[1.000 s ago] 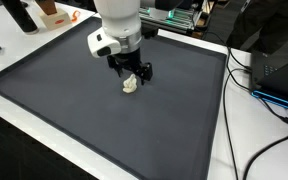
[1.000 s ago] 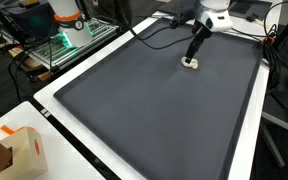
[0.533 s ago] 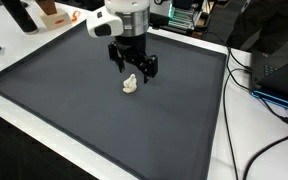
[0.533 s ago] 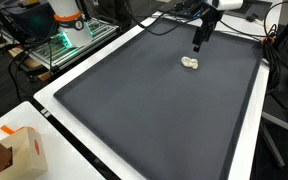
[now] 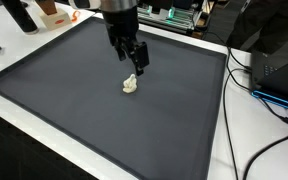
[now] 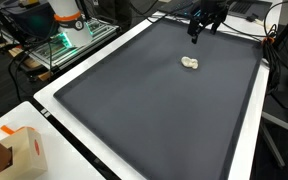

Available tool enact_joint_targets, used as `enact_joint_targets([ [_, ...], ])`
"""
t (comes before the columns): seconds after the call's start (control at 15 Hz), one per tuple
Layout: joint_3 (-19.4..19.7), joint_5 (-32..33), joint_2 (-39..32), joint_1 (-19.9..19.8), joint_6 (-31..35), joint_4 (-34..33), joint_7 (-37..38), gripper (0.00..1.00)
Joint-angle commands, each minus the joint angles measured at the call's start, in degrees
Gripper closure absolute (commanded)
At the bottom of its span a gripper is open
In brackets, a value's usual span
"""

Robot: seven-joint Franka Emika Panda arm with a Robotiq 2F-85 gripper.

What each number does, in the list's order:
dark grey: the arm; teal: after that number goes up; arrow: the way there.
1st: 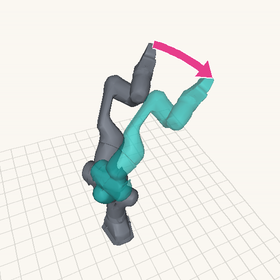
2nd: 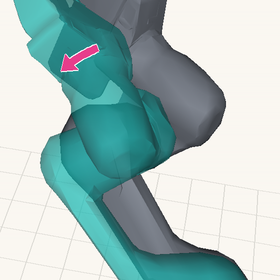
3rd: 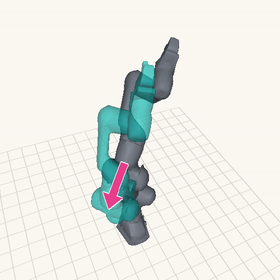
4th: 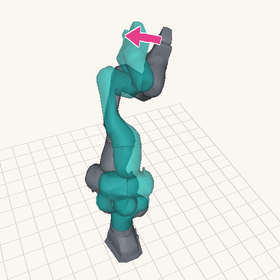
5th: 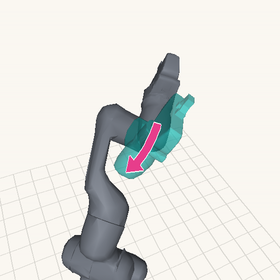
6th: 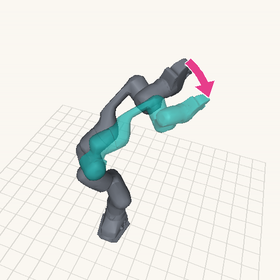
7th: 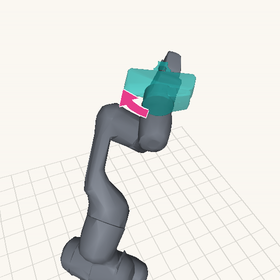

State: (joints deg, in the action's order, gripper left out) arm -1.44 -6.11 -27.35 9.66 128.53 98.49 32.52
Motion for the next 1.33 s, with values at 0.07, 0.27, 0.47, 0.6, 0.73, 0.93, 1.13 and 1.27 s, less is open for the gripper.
enact_joint_targets([
  [0.07, -1.08, -12.34, 0.91, -5.55, 1.37, 4.22, -2.00, 0.00],
  [0.27, -1.79, -22.16, 0.00, -9.30, 2.13, 5.81, -5.33, 0.00],
  [0.47, -3.40, -33.17, -1.53, -13.48, 1.04, 6.61, -11.52, 0.00],
  [0.6, -2.98, -38.61, -2.89, -14.48, 1.84, 7.28, -14.57, 0.00],
  [0.73, -2.29, -42.48, -4.47, -14.98, 1.75, 7.36, -16.97, 0.00],
  [0.93, -1.77, -46.32, -6.66, -15.56, 1.07, 7.25, -21.74, 0.00],
  [1.13, -1.58, -48.90, -8.51, -15.99, 0.54, 6.83, -24.98, 0.00],
  [1.27, -1.86, -51.20, -9.28, -16.58, 0.16, 6.68, -27.87, 0.00],
])
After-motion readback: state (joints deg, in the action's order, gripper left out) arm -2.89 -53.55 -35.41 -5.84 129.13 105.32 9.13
